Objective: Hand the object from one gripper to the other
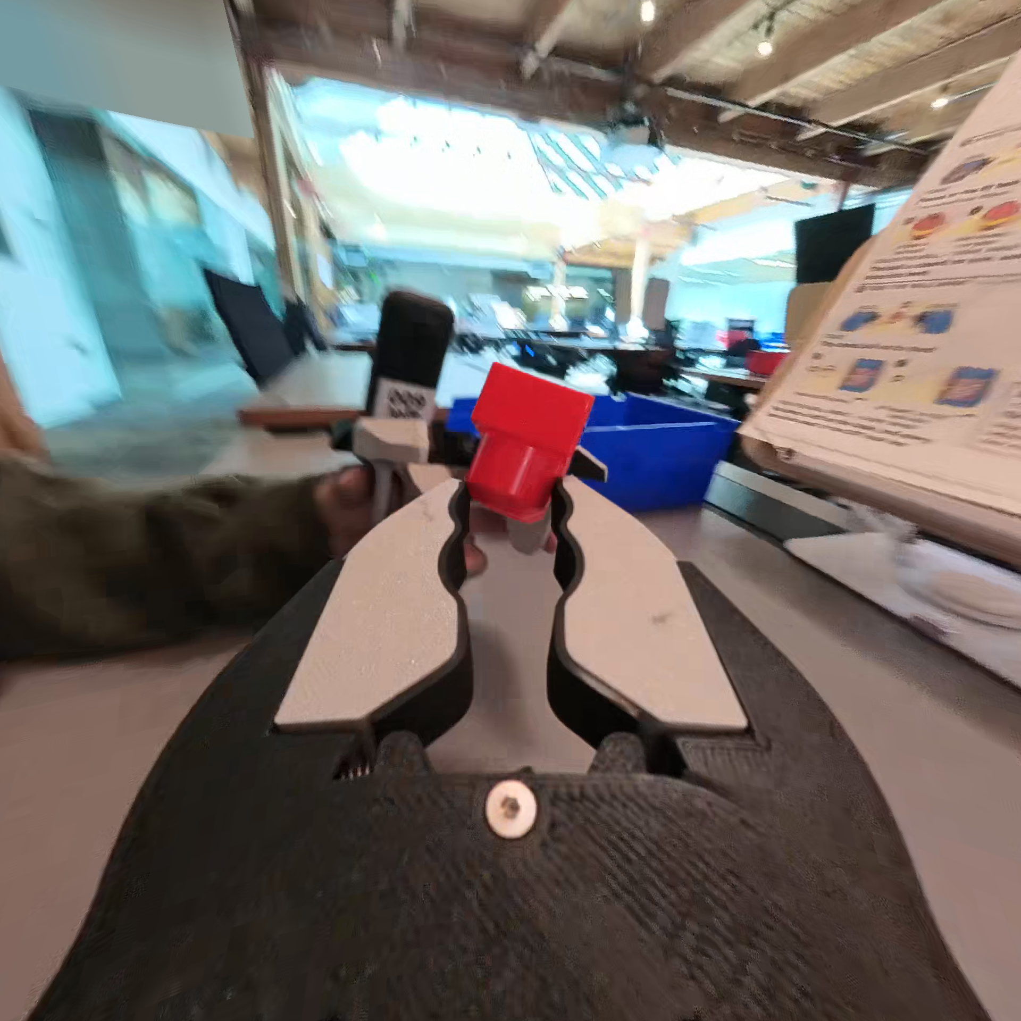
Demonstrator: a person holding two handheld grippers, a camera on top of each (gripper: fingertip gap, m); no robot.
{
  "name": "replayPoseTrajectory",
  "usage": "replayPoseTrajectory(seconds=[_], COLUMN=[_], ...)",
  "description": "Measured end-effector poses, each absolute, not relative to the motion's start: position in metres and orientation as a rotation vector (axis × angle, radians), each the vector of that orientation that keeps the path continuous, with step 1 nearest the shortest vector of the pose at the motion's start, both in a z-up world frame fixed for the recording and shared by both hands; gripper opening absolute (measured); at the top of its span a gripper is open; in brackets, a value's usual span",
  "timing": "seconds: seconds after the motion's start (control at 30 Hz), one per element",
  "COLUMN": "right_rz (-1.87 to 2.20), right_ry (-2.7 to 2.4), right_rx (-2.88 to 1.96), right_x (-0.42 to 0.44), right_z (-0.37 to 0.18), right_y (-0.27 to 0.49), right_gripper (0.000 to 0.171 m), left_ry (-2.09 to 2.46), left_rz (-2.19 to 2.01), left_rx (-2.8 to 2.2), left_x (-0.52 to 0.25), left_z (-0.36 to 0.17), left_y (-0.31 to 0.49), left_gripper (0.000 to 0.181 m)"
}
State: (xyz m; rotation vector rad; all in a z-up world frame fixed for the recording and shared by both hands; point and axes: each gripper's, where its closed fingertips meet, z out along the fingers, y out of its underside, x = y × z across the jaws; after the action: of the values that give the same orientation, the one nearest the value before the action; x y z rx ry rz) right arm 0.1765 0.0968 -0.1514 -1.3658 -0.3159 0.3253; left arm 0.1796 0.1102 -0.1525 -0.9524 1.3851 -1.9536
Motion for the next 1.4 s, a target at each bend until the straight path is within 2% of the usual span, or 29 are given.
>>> replayPoseTrajectory(seconds=[0.03,0.07,0.13,0.2,0.33,0.4,0.57,0.67,0.73,0.93,1.13,1.4], right_rz=[0.432,0.528,0.595,0.633,0.619,0.495,0.060,-0.171,-0.295,-0.514,-0.487,-0.195], right_ry=[-0.300,-0.303,-0.310,-0.344,-0.335,-0.260,-0.195,-0.187,-0.187,-0.180,-0.151,-0.122], right_rx=[-1.332,-1.307,-1.271,-1.290,-1.333,-1.362,-1.400,-1.437,-1.479,-1.532,-1.583,-1.561], right_x=[0.175,0.172,0.169,0.163,0.162,0.177,0.205,0.215,0.220,0.223,0.227,0.225], right_z=[-0.147,-0.143,-0.140,-0.143,-0.150,-0.155,-0.166,-0.167,-0.172,-0.179,-0.186,-0.180], right_y=[0.093,0.089,0.084,0.084,0.088,0.096,0.108,0.110,0.114,0.119,0.119,0.118], right_gripper=[0.028,0.028,0.028,0.029,0.028,0.028,0.054,0.055,0.068,0.071,0.068,0.067], left_ry=[1.403,1.413,1.393,1.398,1.394,1.365,1.240,1.172,1.100,1.091,1.042,1.096], left_rz=[-2.011,-2.079,-2.170,-2.206,-2.165,-2.039,-1.813,-1.685,-1.625,-1.590,-1.645,-1.830], left_rx=[-0.922,-0.886,-0.871,-0.862,-0.876,-0.944,-1.098,-1.161,-1.200,-1.248,-1.324,-1.185], left_x=[0.174,0.168,0.163,0.161,0.163,0.172,0.191,0.200,0.204,0.212,0.214,0.206], left_z=[-0.150,-0.147,-0.141,-0.140,-0.141,-0.146,-0.157,-0.163,-0.166,-0.172,-0.178,-0.162], left_y=[0.107,0.104,0.103,0.103,0.108,0.118,0.137,0.143,0.145,0.122,0.121,0.113], left_gripper=[0.066,0.059,0.057,0.039,0.037,0.037,0.037,0.037,0.037,0.037,0.037,0.036])
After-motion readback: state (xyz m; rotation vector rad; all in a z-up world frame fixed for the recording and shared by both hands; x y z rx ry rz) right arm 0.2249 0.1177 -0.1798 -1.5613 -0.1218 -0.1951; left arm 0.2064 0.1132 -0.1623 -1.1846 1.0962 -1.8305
